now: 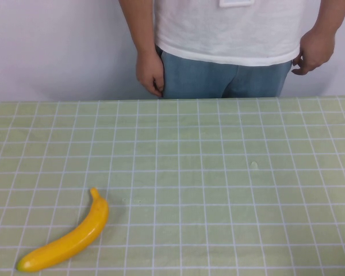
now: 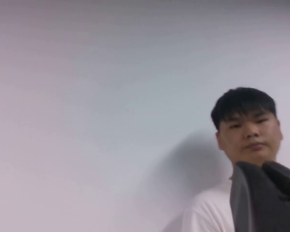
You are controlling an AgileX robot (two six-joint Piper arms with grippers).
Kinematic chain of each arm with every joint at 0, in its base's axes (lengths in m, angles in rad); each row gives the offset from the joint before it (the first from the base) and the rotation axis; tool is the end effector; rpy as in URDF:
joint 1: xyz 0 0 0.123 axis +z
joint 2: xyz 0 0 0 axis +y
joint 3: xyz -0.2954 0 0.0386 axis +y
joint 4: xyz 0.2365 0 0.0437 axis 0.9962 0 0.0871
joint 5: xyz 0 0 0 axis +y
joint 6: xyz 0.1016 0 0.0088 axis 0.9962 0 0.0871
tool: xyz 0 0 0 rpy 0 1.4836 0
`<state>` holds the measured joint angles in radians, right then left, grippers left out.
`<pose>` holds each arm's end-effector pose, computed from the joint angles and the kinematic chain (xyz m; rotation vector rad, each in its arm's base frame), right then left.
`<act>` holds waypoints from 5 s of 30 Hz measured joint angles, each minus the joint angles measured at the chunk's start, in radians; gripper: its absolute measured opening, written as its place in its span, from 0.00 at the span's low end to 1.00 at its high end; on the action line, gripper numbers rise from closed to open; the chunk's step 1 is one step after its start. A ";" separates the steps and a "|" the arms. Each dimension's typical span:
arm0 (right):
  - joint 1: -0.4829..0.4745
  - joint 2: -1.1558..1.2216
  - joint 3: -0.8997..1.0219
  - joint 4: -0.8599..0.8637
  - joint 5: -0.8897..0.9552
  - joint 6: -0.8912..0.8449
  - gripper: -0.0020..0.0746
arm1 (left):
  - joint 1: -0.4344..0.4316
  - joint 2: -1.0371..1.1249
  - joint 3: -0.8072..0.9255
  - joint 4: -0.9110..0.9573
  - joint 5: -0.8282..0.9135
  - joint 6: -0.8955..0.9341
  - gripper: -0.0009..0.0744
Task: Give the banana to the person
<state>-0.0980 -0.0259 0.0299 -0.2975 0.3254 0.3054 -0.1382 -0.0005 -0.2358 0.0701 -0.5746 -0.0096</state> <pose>0.0381 -0.0134 0.1736 0.1755 1.7922 -0.1382 -0.0125 -0.0022 0.3389 0.0996 0.6676 -0.0984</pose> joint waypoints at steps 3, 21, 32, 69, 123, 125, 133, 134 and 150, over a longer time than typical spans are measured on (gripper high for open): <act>0.000 0.000 0.000 0.000 0.000 0.000 0.01 | 0.000 0.067 -0.139 -0.056 0.155 0.010 0.02; 0.000 0.000 0.000 0.000 0.000 0.000 0.01 | 0.000 0.539 -0.405 -0.277 1.106 0.045 0.02; 0.000 0.000 0.000 0.000 0.000 0.000 0.01 | 0.000 0.950 -0.405 -0.275 1.528 0.261 0.11; 0.000 0.000 0.000 0.000 0.000 0.000 0.01 | -0.099 1.598 -0.417 -0.207 1.158 0.509 0.66; 0.000 0.000 0.000 0.000 0.000 0.000 0.01 | -0.554 1.858 -1.413 0.164 1.697 0.479 0.39; 0.000 0.000 0.000 0.000 0.000 0.000 0.01 | -0.554 1.858 -1.413 0.165 1.702 0.479 0.39; 0.000 0.000 0.000 0.000 0.000 0.000 0.01 | -0.554 1.858 -1.413 0.168 1.708 0.487 0.39; 0.000 0.000 0.000 0.000 0.000 0.000 0.01 | -0.554 1.858 -1.413 0.168 1.708 0.487 0.39; 0.000 0.000 0.000 0.000 0.000 0.000 0.01 | -0.556 1.858 -1.413 0.178 1.722 0.489 0.39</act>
<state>-0.0980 -0.0259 0.0299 -0.2975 0.3254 0.3054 -0.6945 1.8575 -1.6489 0.2479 1.1469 0.4795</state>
